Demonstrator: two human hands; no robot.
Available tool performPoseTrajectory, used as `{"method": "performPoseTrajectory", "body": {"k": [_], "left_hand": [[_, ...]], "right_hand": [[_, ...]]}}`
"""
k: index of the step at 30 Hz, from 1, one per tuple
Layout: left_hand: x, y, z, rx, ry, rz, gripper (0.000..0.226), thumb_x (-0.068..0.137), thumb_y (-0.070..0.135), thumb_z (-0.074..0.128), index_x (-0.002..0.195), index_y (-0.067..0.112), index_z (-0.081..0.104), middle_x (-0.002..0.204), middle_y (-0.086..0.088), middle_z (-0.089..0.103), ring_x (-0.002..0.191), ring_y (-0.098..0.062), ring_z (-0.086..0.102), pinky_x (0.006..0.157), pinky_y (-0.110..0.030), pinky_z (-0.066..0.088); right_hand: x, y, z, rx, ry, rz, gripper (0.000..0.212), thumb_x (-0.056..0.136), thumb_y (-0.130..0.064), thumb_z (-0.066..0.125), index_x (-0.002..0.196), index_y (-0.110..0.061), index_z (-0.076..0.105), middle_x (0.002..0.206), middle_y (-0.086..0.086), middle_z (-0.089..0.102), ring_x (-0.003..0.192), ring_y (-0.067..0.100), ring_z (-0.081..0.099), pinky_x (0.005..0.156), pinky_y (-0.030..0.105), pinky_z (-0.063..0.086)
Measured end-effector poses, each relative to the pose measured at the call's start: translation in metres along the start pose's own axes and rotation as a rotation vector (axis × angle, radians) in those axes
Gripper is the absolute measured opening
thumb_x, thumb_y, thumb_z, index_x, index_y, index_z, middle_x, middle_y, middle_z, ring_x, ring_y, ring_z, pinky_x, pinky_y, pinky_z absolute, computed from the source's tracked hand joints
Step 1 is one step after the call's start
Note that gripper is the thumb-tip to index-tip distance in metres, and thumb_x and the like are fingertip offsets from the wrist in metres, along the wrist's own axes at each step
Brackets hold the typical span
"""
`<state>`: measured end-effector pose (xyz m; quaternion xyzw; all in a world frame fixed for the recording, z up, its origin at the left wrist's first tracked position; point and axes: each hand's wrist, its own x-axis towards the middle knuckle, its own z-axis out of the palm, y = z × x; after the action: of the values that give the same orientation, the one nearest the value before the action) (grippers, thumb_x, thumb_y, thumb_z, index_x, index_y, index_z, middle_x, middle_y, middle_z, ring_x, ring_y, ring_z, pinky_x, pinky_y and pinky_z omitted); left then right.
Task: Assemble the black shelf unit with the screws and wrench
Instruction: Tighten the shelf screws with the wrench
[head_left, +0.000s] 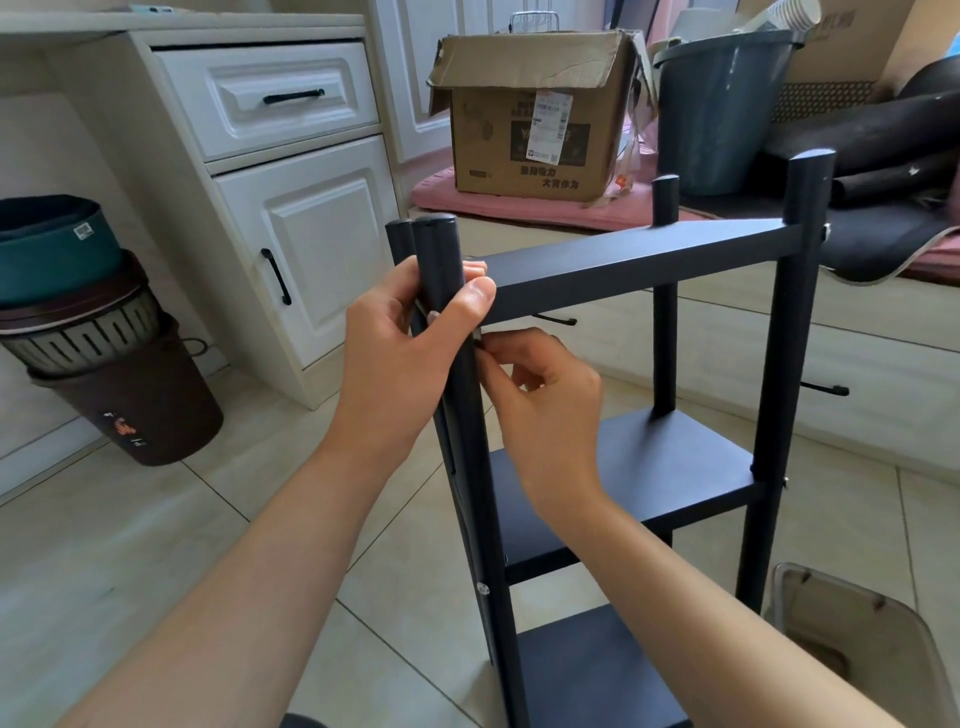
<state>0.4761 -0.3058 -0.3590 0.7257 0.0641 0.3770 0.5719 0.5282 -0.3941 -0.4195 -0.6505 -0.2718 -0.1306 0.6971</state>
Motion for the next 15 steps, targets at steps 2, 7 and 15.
{"method": "performPoseTrajectory", "body": {"k": [2, 7, 15], "left_hand": [[0.001, 0.0, 0.0, 0.008, -0.006, 0.002, 0.013, 0.085, 0.033, 0.066, 0.095, 0.027, 0.072, 0.105, -0.001, 0.073, 0.101, -0.009, 0.066, 0.087, -0.02, 0.054], [0.001, -0.001, 0.0, 0.02, 0.002, 0.015, 0.012, 0.086, 0.033, 0.066, 0.094, 0.027, 0.073, 0.103, 0.001, 0.073, 0.101, -0.013, 0.066, 0.089, -0.026, 0.055], [0.001, -0.002, 0.0, 0.028, -0.001, 0.032, 0.015, 0.087, 0.032, 0.065, 0.097, 0.024, 0.074, 0.101, 0.006, 0.074, 0.101, -0.01, 0.067, 0.089, -0.025, 0.054]], "right_hand": [[0.003, 0.003, 0.002, 0.047, -0.005, 0.026, 0.006, 0.087, -0.01, 0.072, 0.092, -0.011, 0.076, 0.084, -0.002, 0.074, 0.081, 0.018, 0.066, 0.073, 0.032, 0.053], [0.007, 0.007, 0.011, 0.13, -0.015, 0.067, 0.006, 0.086, -0.011, 0.072, 0.088, -0.016, 0.076, 0.083, -0.006, 0.074, 0.082, 0.019, 0.068, 0.078, 0.042, 0.056], [0.011, 0.008, 0.017, 0.173, -0.03, 0.09, 0.005, 0.086, -0.012, 0.073, 0.089, -0.016, 0.076, 0.083, -0.005, 0.075, 0.08, 0.015, 0.07, 0.078, 0.037, 0.058]]}}
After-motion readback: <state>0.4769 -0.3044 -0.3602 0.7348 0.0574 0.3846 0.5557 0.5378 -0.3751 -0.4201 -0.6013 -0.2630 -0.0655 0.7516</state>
